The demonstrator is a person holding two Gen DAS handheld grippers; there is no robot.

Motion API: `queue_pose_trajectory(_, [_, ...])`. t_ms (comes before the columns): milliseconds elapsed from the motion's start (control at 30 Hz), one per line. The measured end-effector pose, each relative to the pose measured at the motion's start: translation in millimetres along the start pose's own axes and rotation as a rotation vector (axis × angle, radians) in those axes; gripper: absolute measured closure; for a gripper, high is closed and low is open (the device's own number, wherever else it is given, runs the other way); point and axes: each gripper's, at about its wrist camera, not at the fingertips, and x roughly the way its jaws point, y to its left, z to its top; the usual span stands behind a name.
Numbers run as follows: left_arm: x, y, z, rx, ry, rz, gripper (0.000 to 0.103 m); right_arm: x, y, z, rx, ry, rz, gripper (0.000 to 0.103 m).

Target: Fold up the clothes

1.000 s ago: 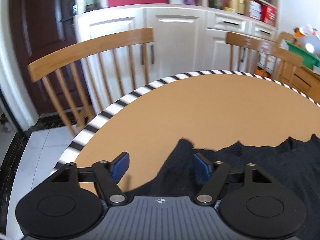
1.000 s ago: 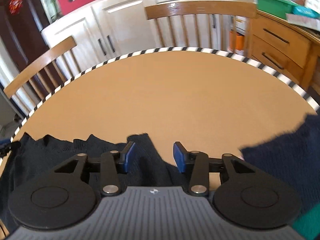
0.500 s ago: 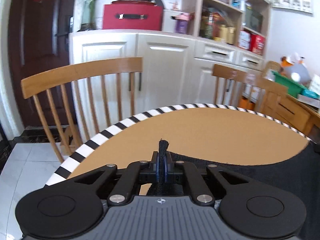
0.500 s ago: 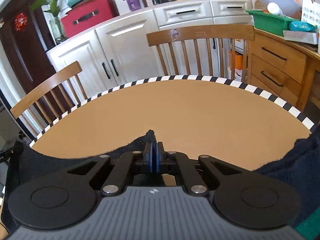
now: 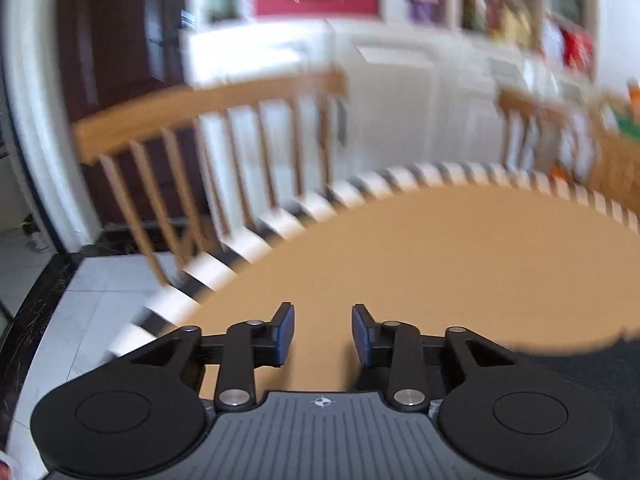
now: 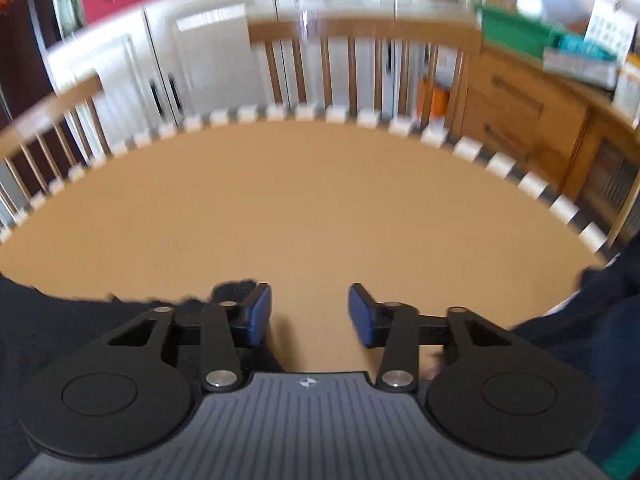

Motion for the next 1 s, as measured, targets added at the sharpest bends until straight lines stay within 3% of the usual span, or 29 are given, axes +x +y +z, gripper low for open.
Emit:
queue_pose_trajectory(67, [-29,5,2,-0.055,-0.047,-0.042,0.065,-36,9,-9,-0.035,-0.050,0.094,0.060])
queue_pose_trajectory(133, [-56,-5,-8,-0.082,-0.002,-0.174,0.065,-60,31,-32,-0.076,-0.044,0.198,0.060])
queue_pose_trajectory(233, [-84,-50,-47,0.006,0.085,-0.347,0.065,-75,76,-69,-0.162,-0.025,0.324,0.063])
queue_pose_trajectory(267, [-88,-58,-56,0.039,0.096,-0.359,0.065,-76,91,-80,-0.200,-0.023,0.345,0.064])
queue_pose_trajectory(433, [-90,-52,-82,0.148,0.091,-0.263,0.064,-66,119,-114,-0.362,0.036,0.292,0.065])
queue_pose_trajectory(500, [-91,-50,-93,0.192,0.090,-0.224,0.063,-66,98,-119,-0.388,0.054,0.219,0.067])
queue_pose_trajectory(567, [-92,-48,-103,0.235,0.088,-0.185,0.065,-72,70,-122,-0.362,0.064,0.172,0.057])
queue_pose_trajectory(600, [-93,-47,-108,0.256,0.087,-0.166,0.064,-76,55,-123,-0.339,0.069,0.153,0.058])
queue_pose_trajectory(667, [-97,-42,-112,0.255,0.082,-0.139,0.055,-86,44,-123,-0.340,0.069,0.121,0.058])
queue_pose_trajectory(700, [-105,-36,-107,0.196,0.077,-0.143,0.060,-91,45,-122,-0.333,0.061,0.121,0.061])
queue_pose_trajectory(800, [-126,-46,-97,0.081,0.038,-0.246,0.061,-101,64,-117,-0.261,0.022,0.188,0.063])
queue_pose_trajectory(900, [-127,-71,-110,0.114,0.073,-0.339,0.058,-95,91,-118,-0.252,0.030,0.262,0.063])
queue_pose_trajectory(1000, [-117,-72,-133,0.127,0.118,-0.313,0.060,-86,91,-128,-0.248,0.081,0.247,0.063])
